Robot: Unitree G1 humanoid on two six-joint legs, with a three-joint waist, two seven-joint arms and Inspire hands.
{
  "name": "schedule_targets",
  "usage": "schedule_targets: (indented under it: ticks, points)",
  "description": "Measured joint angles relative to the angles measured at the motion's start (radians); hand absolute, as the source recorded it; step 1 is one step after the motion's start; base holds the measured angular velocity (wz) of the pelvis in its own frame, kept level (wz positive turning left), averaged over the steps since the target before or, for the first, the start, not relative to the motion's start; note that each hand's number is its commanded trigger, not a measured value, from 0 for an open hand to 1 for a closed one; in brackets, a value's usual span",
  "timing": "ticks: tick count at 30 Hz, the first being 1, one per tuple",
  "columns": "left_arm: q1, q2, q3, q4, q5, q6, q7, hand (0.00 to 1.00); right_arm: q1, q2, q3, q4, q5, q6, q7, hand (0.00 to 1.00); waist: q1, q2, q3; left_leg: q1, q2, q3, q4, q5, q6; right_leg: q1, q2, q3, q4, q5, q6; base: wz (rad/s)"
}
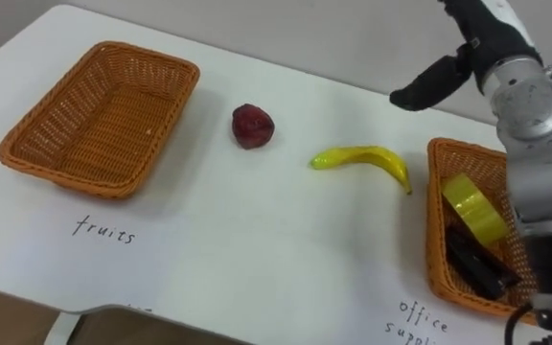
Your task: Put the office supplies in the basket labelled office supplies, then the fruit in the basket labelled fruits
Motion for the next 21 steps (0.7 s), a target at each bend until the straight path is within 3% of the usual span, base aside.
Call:
schedule_targets:
  ticks: [10, 15, 21]
  points:
    - [-0.040, 0.026, -0.060, 0.004, -0.022, -0.001, 0.008, 0.00, -0.047, 0.000, 0.103, 0.108, 0.039, 0.005, -0.028, 0.00, 0.006, -0.012, 0.0069, -0.061, 0.001, 0.006, 0.027, 0.001, -0.002, -0.053, 0.001, 0.007, 0.001, 0.002, -0.003, 0.00]
    - [-0.082, 0.029, -0.087, 0.020, -0.020, -0.001, 0.021, 0.00, -0.061, 0.000, 0.162, 0.176, 0.065, 0.002, -0.039, 0.00, 0.043, -0.015, 0.0099, -0.074, 0.001, 0.005, 0.034, 0.001, -0.002, -0.061, 0.001, 0.008, 0.001, 0.003, -0.004, 0.00]
    - [-0.102, 0.028, -0.098, 0.041, -0.019, -0.002, 0.028, 0.00, -0.075, -0.001, 0.239, 0.263, 0.064, -0.030, -0.046, 0.00, 0.060, -0.019, 0.0164, -0.097, 0.001, -0.007, 0.038, 0.002, -0.002, -0.080, 0.002, 0.000, 0.001, 0.004, -0.006, 0.04]
